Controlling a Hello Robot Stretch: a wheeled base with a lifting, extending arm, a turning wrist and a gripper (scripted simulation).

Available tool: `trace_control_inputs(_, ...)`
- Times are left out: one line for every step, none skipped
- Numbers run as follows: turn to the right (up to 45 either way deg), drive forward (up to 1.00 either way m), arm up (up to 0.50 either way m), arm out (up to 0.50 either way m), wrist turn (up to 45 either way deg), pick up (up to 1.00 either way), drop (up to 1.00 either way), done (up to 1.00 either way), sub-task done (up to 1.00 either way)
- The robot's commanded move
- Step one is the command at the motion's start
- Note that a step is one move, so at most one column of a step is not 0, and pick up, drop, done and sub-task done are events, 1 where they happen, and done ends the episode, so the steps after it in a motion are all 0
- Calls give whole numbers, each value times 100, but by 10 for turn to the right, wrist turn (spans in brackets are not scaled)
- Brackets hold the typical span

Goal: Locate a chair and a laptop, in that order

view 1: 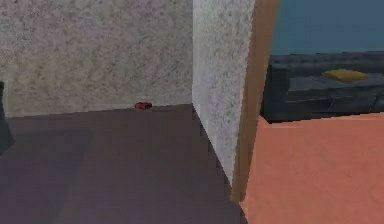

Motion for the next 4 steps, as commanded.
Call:
trace_control_inputs(0,50,0,0,0,0,0,0,0)
trace_control_inputs(450,0,0,0,0,0,0,0,0)
trace_control_inputs(300,0,0,0,0,0,0,0,0)
trace_control_inputs(0,30,0,0,0,0,0,0,0)
